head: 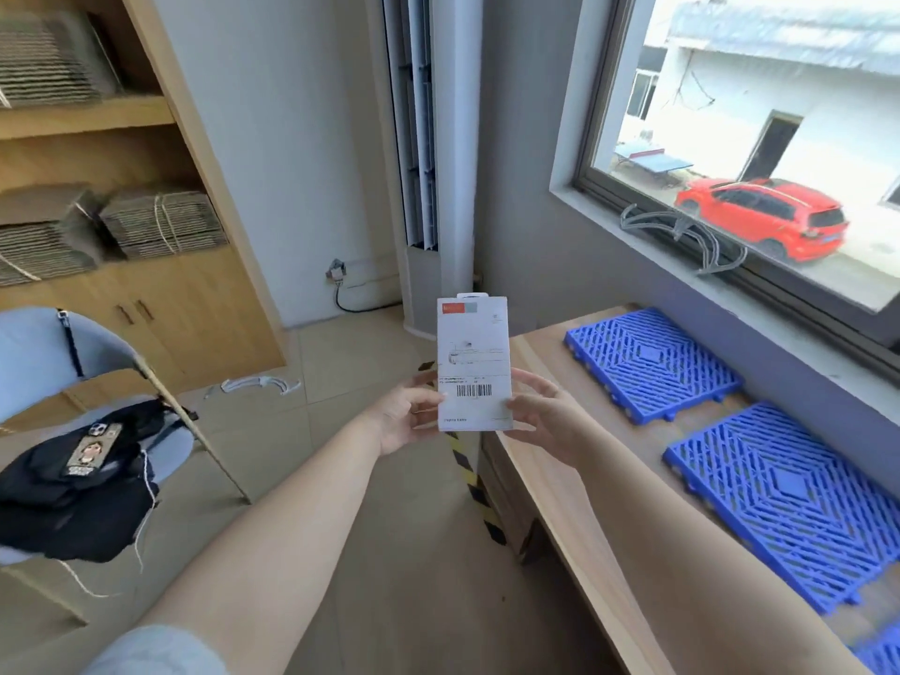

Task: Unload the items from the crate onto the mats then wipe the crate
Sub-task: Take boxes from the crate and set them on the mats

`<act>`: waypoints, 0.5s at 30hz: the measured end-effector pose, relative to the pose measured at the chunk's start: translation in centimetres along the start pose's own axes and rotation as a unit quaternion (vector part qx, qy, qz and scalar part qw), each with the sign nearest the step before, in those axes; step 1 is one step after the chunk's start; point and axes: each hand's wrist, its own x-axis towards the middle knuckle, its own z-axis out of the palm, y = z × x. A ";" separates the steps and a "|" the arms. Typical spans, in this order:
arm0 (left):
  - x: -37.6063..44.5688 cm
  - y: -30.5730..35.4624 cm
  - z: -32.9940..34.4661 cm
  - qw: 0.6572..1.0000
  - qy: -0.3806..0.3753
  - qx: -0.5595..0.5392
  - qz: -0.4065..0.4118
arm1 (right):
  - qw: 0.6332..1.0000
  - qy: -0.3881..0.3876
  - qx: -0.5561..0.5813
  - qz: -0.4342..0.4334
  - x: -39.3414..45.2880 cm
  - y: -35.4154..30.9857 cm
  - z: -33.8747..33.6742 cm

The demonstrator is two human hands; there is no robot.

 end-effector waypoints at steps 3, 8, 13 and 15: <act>3.4 4.1 -1.8 0.999 -0.028 0.036 -0.015 | 0.999 0.041 0.008 -0.004 3.2 -2.2 1.5; 9.7 9.0 -1.9 0.994 -0.071 0.074 -0.029 | 0.991 0.128 0.049 -0.014 7.8 -4.4 1.5; 16.7 9.5 1.5 0.988 -0.122 0.075 -0.064 | 0.973 0.212 0.091 -0.007 9.3 -4.9 -1.9; 19.1 9.8 4.2 0.984 -0.136 0.095 -0.067 | 0.964 0.240 0.110 -0.020 9.8 -5.0 -4.6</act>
